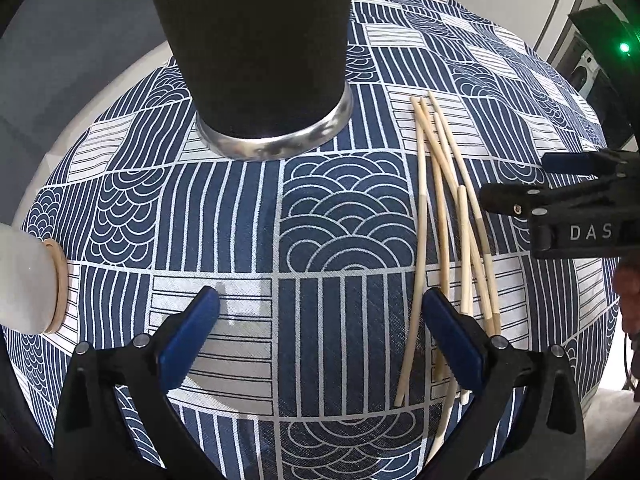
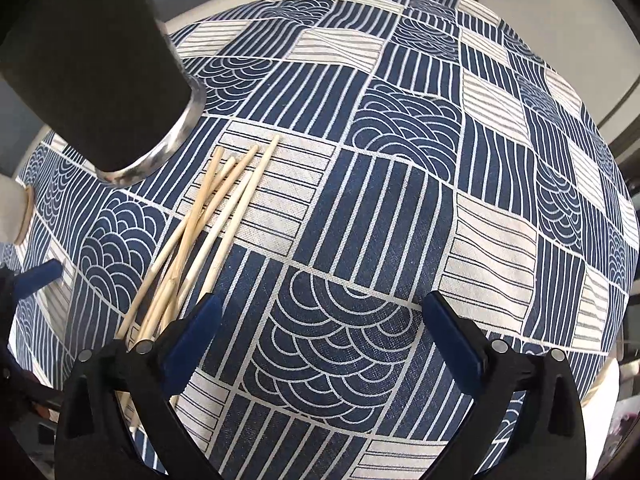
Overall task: Organize utensils
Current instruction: 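Move both open grippers down toward the loose wooden sticks on the cloth, then grasp a wooden stick with the left gripper while the right gripper grasps another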
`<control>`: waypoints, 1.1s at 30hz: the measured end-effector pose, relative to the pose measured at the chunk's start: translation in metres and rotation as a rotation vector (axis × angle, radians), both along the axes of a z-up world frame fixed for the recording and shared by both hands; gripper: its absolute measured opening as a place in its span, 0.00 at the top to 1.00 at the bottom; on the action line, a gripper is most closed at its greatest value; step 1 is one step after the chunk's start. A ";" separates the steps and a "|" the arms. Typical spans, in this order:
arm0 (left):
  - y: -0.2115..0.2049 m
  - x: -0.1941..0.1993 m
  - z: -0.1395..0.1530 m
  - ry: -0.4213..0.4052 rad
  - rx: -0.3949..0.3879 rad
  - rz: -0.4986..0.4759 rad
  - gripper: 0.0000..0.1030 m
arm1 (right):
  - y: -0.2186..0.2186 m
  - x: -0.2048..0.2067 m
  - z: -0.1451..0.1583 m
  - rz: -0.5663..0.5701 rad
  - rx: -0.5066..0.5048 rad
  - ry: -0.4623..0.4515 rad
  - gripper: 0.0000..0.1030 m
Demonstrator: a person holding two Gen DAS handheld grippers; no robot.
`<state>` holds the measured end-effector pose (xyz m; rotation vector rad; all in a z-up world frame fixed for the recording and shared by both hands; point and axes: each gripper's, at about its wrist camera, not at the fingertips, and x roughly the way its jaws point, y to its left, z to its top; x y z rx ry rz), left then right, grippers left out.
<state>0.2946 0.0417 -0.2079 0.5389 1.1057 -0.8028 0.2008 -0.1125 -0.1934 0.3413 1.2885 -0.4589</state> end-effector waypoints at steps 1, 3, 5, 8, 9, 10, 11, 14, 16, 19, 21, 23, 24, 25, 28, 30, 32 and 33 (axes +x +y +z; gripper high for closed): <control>0.000 0.000 0.000 -0.001 0.000 -0.001 0.04 | -0.001 0.001 -0.001 0.002 0.004 0.001 0.06; 0.000 -0.001 0.000 -0.003 0.000 -0.008 0.04 | -0.001 0.002 -0.002 0.005 0.011 -0.009 0.06; -0.004 0.001 0.000 -0.003 0.003 -0.014 0.04 | -0.006 0.008 -0.006 -0.005 0.026 -0.018 0.06; -0.004 0.001 -0.001 -0.004 0.001 -0.019 0.04 | -0.007 0.010 -0.004 -0.031 0.060 -0.035 0.06; -0.005 0.002 -0.001 -0.004 0.001 -0.017 0.04 | -0.007 0.012 -0.004 -0.035 0.061 -0.032 0.06; -0.005 0.002 -0.001 -0.005 0.002 -0.015 0.04 | -0.004 0.014 -0.005 -0.027 0.044 -0.015 0.06; -0.004 0.002 -0.001 -0.006 0.001 -0.012 0.04 | -0.004 0.017 -0.006 -0.015 0.039 -0.014 0.06; -0.006 0.002 -0.002 -0.009 -0.003 0.008 0.04 | 0.002 0.025 -0.010 0.014 0.007 0.010 0.06; -0.006 0.002 -0.002 -0.010 -0.004 0.021 0.04 | 0.005 0.026 -0.010 0.008 0.003 0.003 0.06; -0.007 0.002 -0.001 -0.007 0.001 0.038 0.07 | 0.008 0.028 -0.012 0.040 -0.010 -0.012 0.07; -0.007 -0.001 0.002 -0.004 0.003 0.047 0.19 | 0.007 0.028 -0.011 0.070 -0.005 -0.005 0.10; -0.007 -0.006 0.005 -0.007 0.003 0.051 0.29 | 0.005 0.026 -0.006 0.112 -0.007 -0.019 0.26; -0.008 -0.009 0.006 -0.007 -0.002 0.055 0.37 | 0.003 0.021 -0.002 0.131 -0.010 -0.031 0.42; -0.009 -0.012 0.008 -0.007 -0.004 0.055 0.48 | 0.001 0.020 0.000 0.141 -0.012 -0.035 0.55; -0.015 -0.022 0.010 0.001 -0.003 0.031 0.83 | -0.009 0.014 0.003 0.169 -0.018 -0.048 0.86; -0.020 -0.027 0.010 0.004 0.005 0.014 0.94 | -0.022 0.004 0.004 0.197 -0.025 -0.050 0.95; -0.025 -0.029 0.010 0.002 0.025 0.024 0.95 | -0.030 -0.002 0.003 0.222 -0.013 -0.056 0.95; -0.024 -0.028 0.010 0.009 0.025 0.036 0.95 | -0.029 -0.002 0.004 0.229 -0.014 -0.055 0.95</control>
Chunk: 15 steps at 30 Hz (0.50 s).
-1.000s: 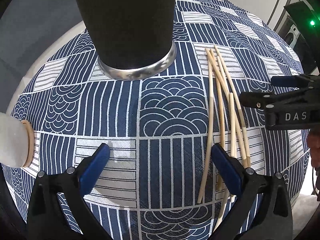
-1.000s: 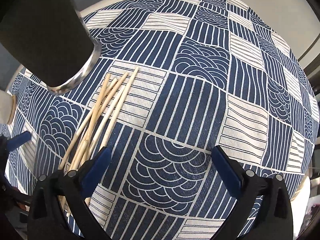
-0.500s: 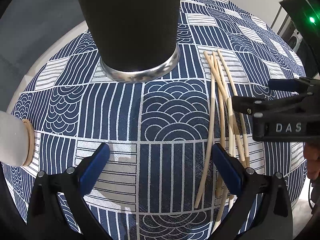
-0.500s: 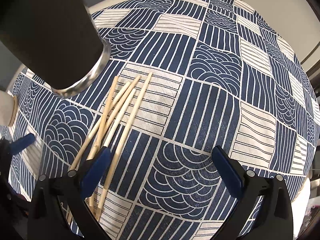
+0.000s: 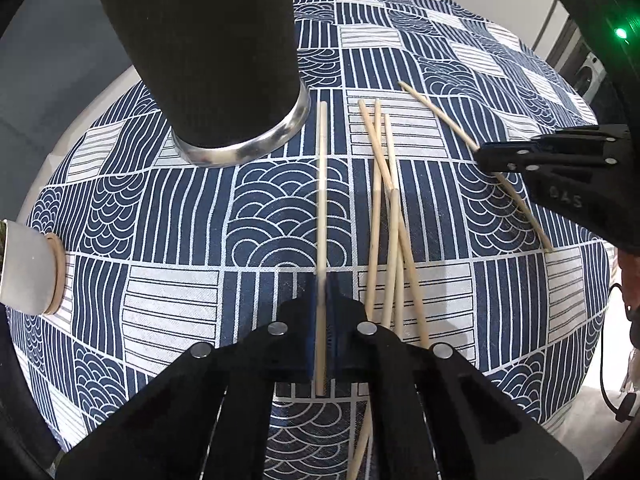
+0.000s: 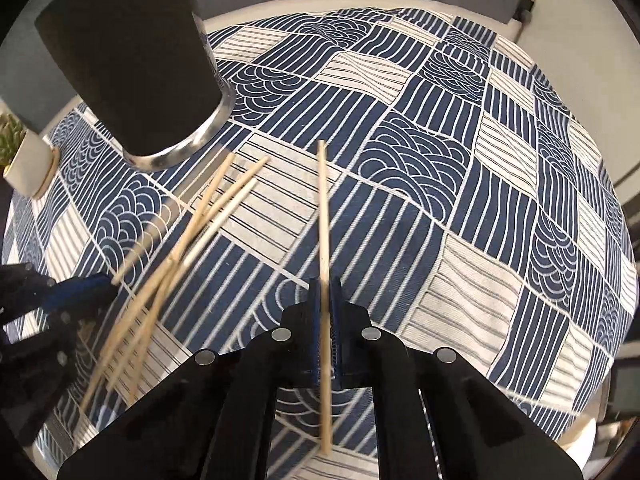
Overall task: Organize utensils
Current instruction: 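Grasp a wooden stick with the left gripper while the right gripper grasps another, then lift both held sticks and carry them over the black holder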
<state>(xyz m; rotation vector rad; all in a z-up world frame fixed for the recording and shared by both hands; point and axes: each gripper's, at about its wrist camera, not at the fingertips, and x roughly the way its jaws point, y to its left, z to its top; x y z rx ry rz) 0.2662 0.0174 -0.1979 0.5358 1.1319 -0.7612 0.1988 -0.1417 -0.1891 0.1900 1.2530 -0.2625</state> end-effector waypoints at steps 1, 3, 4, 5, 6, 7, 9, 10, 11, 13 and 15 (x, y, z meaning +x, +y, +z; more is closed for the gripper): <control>0.001 0.002 0.000 0.012 -0.005 0.015 0.95 | -0.004 0.000 0.000 0.015 -0.003 0.002 0.95; 0.005 0.004 0.000 0.047 -0.017 0.048 0.95 | -0.007 -0.005 0.000 0.027 0.009 0.002 0.95; 0.007 0.006 0.000 0.065 -0.018 0.064 0.95 | -0.011 -0.005 0.000 0.033 0.015 0.005 0.95; 0.010 0.006 0.000 0.077 -0.018 0.076 0.95 | -0.010 -0.007 0.001 0.038 0.019 0.007 0.95; 0.013 0.005 0.000 0.087 -0.013 0.088 0.96 | -0.013 -0.008 0.001 0.045 0.028 0.008 0.95; 0.015 0.003 0.000 0.094 -0.004 0.099 0.95 | -0.015 -0.008 0.001 0.052 0.037 0.009 0.95; 0.019 -0.001 0.000 0.109 0.010 0.126 0.96 | -0.020 -0.009 0.001 0.073 0.066 0.010 0.95; 0.022 -0.004 0.001 0.114 0.017 0.139 0.96 | -0.022 -0.010 0.002 0.089 0.076 0.012 0.95; 0.025 -0.007 0.001 0.115 0.023 0.149 0.96 | -0.021 -0.011 0.003 0.104 0.074 0.011 0.95; 0.032 -0.012 0.002 0.119 0.044 0.191 0.96 | -0.023 -0.013 0.007 0.131 0.075 0.001 0.95; 0.041 -0.016 0.004 0.112 0.063 0.240 0.96 | -0.025 -0.015 0.011 0.153 0.084 -0.008 0.95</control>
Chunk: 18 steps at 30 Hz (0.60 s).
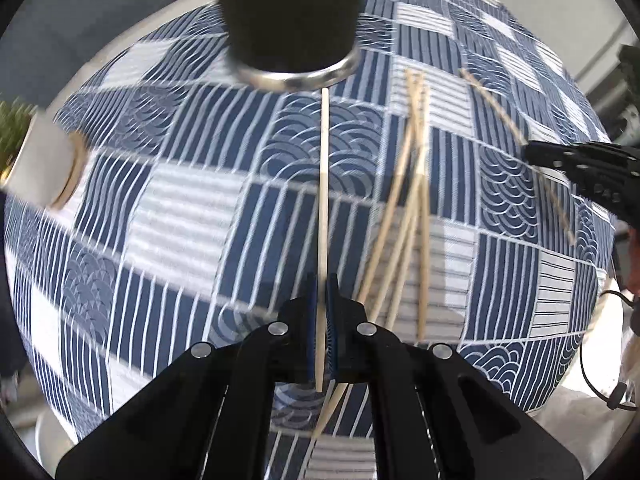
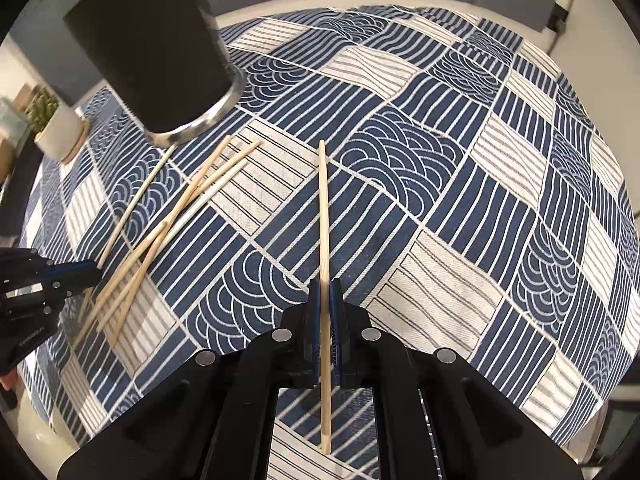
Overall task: Organize utensils
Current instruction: 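Lift both held sticks and carry them over the black holder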
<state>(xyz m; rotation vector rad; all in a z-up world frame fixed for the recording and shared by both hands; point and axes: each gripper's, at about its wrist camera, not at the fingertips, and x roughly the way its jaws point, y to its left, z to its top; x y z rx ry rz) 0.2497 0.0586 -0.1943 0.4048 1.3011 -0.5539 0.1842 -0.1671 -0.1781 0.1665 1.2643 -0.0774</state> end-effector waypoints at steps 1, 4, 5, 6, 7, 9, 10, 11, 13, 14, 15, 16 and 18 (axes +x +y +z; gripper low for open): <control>0.004 -0.002 0.001 -0.006 0.013 0.021 0.96 | -0.001 0.000 0.003 0.009 0.001 -0.007 0.95; 0.012 -0.009 0.007 -0.023 0.034 0.064 0.96 | -0.005 0.000 0.014 0.064 0.007 -0.039 0.95; 0.014 -0.012 0.010 -0.032 0.039 0.072 0.96 | -0.005 0.001 0.018 0.080 0.008 -0.050 0.95; 0.016 -0.016 0.013 -0.051 0.056 0.085 0.96 | -0.006 0.002 0.023 0.099 0.006 -0.067 0.95; 0.016 -0.019 0.016 -0.068 0.072 0.102 0.96 | -0.006 0.002 0.028 0.118 0.007 -0.084 0.95; 0.020 -0.025 0.021 -0.078 0.069 0.144 0.96 | -0.007 0.003 0.037 0.150 0.017 -0.117 0.95; 0.022 -0.028 0.024 -0.083 0.065 0.167 0.96 | -0.007 0.004 0.042 0.169 0.020 -0.137 0.95; 0.022 -0.030 0.027 -0.089 0.061 0.185 0.96 | -0.007 0.005 0.046 0.185 0.024 -0.150 0.95; 0.023 -0.040 0.039 -0.140 0.054 0.236 0.96 | -0.007 0.005 0.056 0.235 0.030 -0.188 0.95; 0.024 -0.046 0.047 -0.170 0.048 0.261 0.96 | -0.008 0.005 0.059 0.253 0.028 -0.203 0.95; 0.027 -0.049 0.053 -0.183 0.035 0.280 0.96 | -0.008 0.005 0.064 0.273 0.025 -0.224 0.95; 0.027 -0.053 0.057 -0.194 0.027 0.296 0.96 | -0.009 0.006 0.070 0.290 0.020 -0.244 0.95; 0.022 -0.059 0.068 -0.225 0.027 0.327 0.96 | -0.010 0.008 0.077 0.310 0.014 -0.267 0.95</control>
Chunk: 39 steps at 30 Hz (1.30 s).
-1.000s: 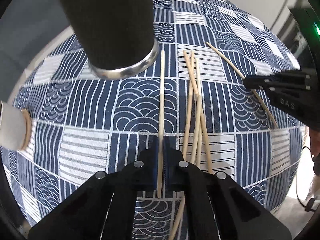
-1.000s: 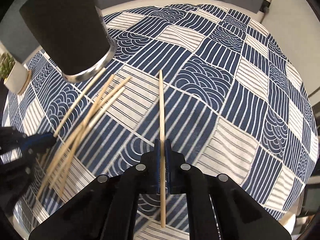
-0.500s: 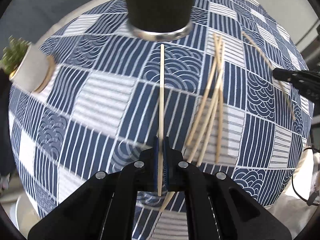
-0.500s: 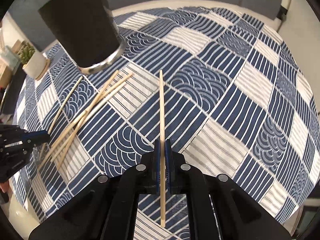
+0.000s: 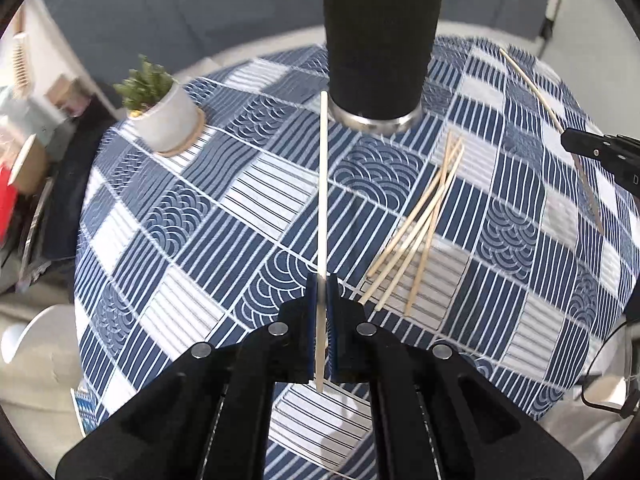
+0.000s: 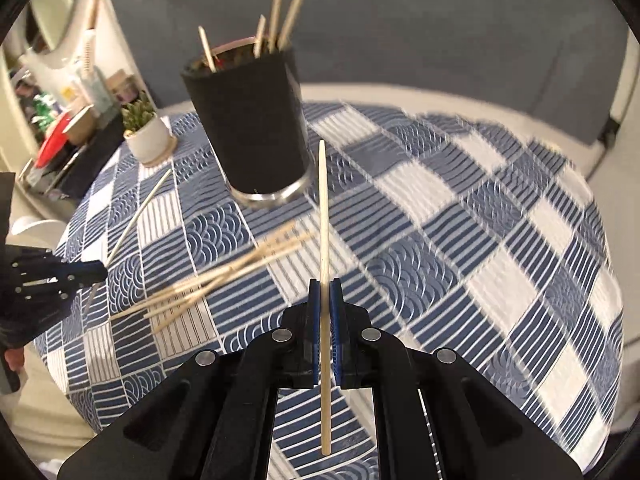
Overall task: Organize utensils
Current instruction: 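Lift both held sticks and carry them over the black holder, then lower the sticks into the holder and open both grippers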
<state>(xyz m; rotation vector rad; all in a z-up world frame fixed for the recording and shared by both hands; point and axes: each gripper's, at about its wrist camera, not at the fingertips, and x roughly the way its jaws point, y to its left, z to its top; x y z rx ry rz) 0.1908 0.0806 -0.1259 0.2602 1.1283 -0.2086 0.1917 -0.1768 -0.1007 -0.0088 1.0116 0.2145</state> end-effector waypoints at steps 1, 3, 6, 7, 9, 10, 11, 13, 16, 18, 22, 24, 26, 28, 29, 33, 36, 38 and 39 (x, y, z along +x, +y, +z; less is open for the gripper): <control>-0.001 -0.002 0.005 -0.011 0.000 0.011 0.96 | -0.001 0.001 0.006 0.015 0.003 -0.015 0.95; -0.006 -0.005 0.014 -0.037 0.007 0.028 0.96 | -0.001 0.006 0.014 0.038 0.010 -0.034 0.95; -0.010 -0.003 0.031 -0.065 0.005 0.048 0.96 | 0.000 0.012 0.029 0.069 0.035 -0.068 0.95; -0.010 -0.001 0.040 -0.077 0.000 0.054 0.96 | 0.000 0.014 0.034 0.076 0.054 -0.080 0.95; -0.009 0.004 0.056 -0.097 -0.006 0.056 0.96 | 0.001 0.022 0.048 0.090 0.096 -0.113 0.95; -0.010 0.007 0.065 -0.113 -0.011 0.056 0.96 | 0.003 0.027 0.056 0.105 0.121 -0.130 0.95; -0.011 0.010 0.075 -0.132 -0.019 0.055 0.96 | 0.004 0.032 0.062 0.116 0.135 -0.146 0.95; -0.012 0.019 0.089 -0.160 -0.036 0.050 0.95 | 0.008 0.040 0.071 0.125 0.149 -0.178 0.95; -0.016 0.034 0.110 -0.212 -0.059 0.044 0.95 | 0.012 0.058 0.086 0.144 0.209 -0.220 0.95; -0.020 0.045 0.124 -0.240 -0.084 0.039 0.95 | 0.013 0.073 0.093 0.141 0.239 -0.227 0.95; -0.031 0.067 0.146 -0.283 -0.153 0.009 0.95 | 0.015 0.096 0.104 0.168 0.305 -0.258 0.95; -0.037 0.081 0.153 -0.304 -0.204 -0.009 0.95 | 0.010 0.108 0.108 0.156 0.353 -0.296 0.95; -0.041 0.099 0.156 -0.306 -0.259 -0.025 0.95 | 0.003 0.120 0.110 0.121 0.413 -0.318 0.95; -0.045 0.113 0.155 -0.313 -0.295 -0.036 0.95 | -0.006 0.134 0.110 0.090 0.478 -0.336 0.95; -0.046 0.123 0.154 -0.312 -0.336 -0.043 0.95 | -0.007 0.138 0.109 0.085 0.497 -0.337 0.95; -0.045 0.147 0.147 -0.316 -0.450 -0.043 0.95 | -0.009 0.160 0.100 0.081 0.581 -0.319 0.95; -0.048 0.161 0.139 -0.323 -0.516 -0.064 0.95 | -0.002 0.167 0.096 0.095 0.616 -0.349 0.95; -0.049 0.168 0.134 -0.339 -0.543 -0.079 0.95 | 0.004 0.170 0.092 0.103 0.631 -0.367 0.95; -0.050 0.172 0.131 -0.342 -0.567 -0.089 0.95 | 0.007 0.173 0.089 0.105 0.644 -0.374 0.95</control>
